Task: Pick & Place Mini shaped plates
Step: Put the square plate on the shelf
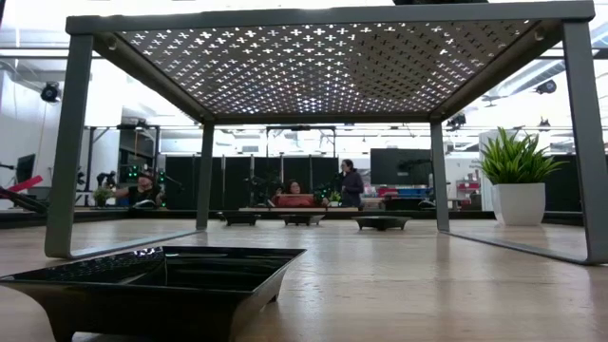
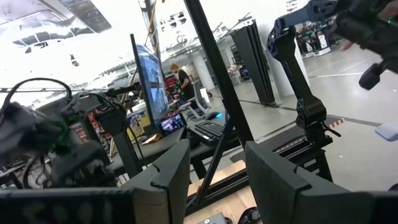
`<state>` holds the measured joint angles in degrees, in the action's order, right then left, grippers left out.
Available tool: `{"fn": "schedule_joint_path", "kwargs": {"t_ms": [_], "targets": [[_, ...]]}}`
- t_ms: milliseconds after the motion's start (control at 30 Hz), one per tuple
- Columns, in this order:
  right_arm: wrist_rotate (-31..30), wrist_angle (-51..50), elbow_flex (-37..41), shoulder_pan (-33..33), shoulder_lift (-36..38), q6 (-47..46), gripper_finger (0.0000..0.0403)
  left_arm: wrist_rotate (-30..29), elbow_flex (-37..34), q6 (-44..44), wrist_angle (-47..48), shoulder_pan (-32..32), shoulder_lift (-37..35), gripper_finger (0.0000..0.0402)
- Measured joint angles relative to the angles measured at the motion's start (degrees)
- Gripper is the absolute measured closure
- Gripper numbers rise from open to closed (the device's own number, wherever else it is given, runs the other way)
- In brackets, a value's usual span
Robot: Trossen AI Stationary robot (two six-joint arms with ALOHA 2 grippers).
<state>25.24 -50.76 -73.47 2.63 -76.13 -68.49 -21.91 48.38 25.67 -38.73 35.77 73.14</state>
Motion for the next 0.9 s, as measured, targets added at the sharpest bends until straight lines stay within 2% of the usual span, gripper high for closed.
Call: {"fn": "schedule_joint_path", "kwargs": {"t_ms": [267,400,600,733,900], "targets": [[0.2,0.1,-3.7,-2.6,2.0,6.2,0.0282,0.0,0.0,0.4,0.3,0.0,0.0,0.0250],[-3.9,0.4,-4.8,-4.4,2.1,12.8,0.0287,0.0,0.0,0.2,0.3,0.0,0.0,0.0250],[-7.5,4.0,-5.0,-7.7,2.1,16.0,0.0300,0.1,0.0,-0.8,0.6,0.0,0.0,0.0250],[-7.4,5.4,-5.0,-11.2,2.1,19.0,0.0309,0.3,0.0,-4.1,4.3,0.2,0.0,0.0250],[-9.4,5.5,-4.9,-16.4,2.1,28.0,0.0318,0.3,0.0,-11.9,7.8,1.8,-0.9,0.0250]]}}
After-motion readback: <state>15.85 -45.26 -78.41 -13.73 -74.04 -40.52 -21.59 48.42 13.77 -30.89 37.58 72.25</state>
